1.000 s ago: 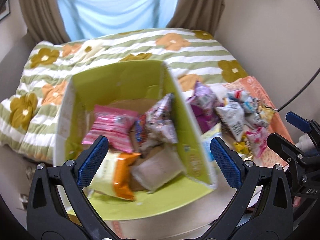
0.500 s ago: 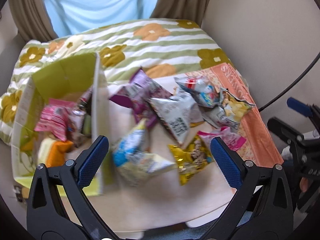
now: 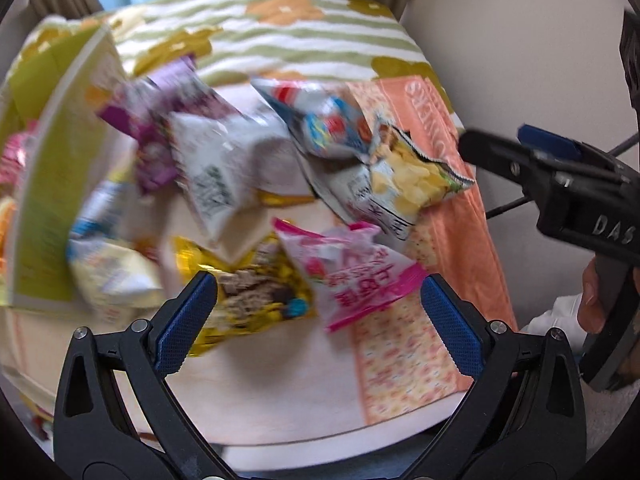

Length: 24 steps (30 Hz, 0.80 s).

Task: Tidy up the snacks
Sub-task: 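Move both tools back over the remaining snack pile, then grasp the pink-white bag with left tool while right tool grasps potato chip bag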

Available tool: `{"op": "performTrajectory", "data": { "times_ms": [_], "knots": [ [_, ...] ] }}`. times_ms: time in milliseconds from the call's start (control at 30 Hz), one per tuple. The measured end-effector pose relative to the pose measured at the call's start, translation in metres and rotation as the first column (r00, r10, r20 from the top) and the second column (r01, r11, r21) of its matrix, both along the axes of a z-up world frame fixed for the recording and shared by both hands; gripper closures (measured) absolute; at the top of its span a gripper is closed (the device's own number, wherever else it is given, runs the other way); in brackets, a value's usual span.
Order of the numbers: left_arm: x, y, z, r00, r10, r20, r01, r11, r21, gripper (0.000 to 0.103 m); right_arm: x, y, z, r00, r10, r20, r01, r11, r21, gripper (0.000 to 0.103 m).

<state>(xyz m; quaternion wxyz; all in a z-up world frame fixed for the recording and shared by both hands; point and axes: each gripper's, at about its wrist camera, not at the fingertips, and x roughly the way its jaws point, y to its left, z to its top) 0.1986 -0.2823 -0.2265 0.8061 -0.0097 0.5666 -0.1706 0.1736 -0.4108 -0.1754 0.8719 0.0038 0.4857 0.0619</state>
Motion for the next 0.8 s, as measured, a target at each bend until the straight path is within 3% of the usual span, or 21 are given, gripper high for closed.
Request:
{"op": "performTrajectory", "data": {
  "times_ms": [233,467,667,800],
  "knots": [
    [0.013,-0.029,-0.044,0.997,0.045,-0.056,-0.046,0.999,-0.012,0.002,0.019,-0.006,-0.033,0.999,0.041,-0.036,-0.039,0.999,0.036,0.008],
    [0.019,-0.033,-0.069,0.992,0.073,-0.104,-0.074,0.997,-0.006,0.004,0.029,-0.005,-0.055,0.995,0.077,-0.063,-0.074,0.996,0.056,0.009],
    [0.018,-0.034,-0.073,0.995,0.037,-0.089,-0.035,0.999,0.025,0.011,0.03,0.0,-0.066,0.99,0.12,-0.07,-0.117,0.992,0.05,0.008],
    [0.016,-0.033,-0.072,0.997,0.014,-0.076,-0.011,0.999,0.043,0.024,0.03,0.007,-0.074,0.984,0.16,-0.081,-0.16,0.987,0.0,0.008]
  ]
}}
